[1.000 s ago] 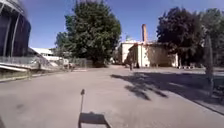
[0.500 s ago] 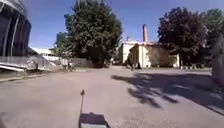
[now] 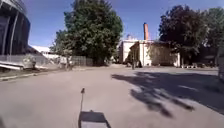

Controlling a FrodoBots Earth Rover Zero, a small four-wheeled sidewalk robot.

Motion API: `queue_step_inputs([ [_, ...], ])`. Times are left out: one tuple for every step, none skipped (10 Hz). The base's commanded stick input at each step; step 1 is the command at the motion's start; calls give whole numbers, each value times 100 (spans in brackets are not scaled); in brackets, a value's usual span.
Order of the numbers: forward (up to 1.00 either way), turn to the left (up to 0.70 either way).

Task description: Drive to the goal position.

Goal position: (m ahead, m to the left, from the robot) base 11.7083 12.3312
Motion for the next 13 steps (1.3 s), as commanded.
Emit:
queue_step_inputs([
  [70,0],
  [70,0],
  [70,0],
  [70,0],
  [70,0],
  [70,0],
  [70,0],
  [70,0],
  [70,0],
  [70,0],
  [70,0],
  [70,0],
  [70,0],
])
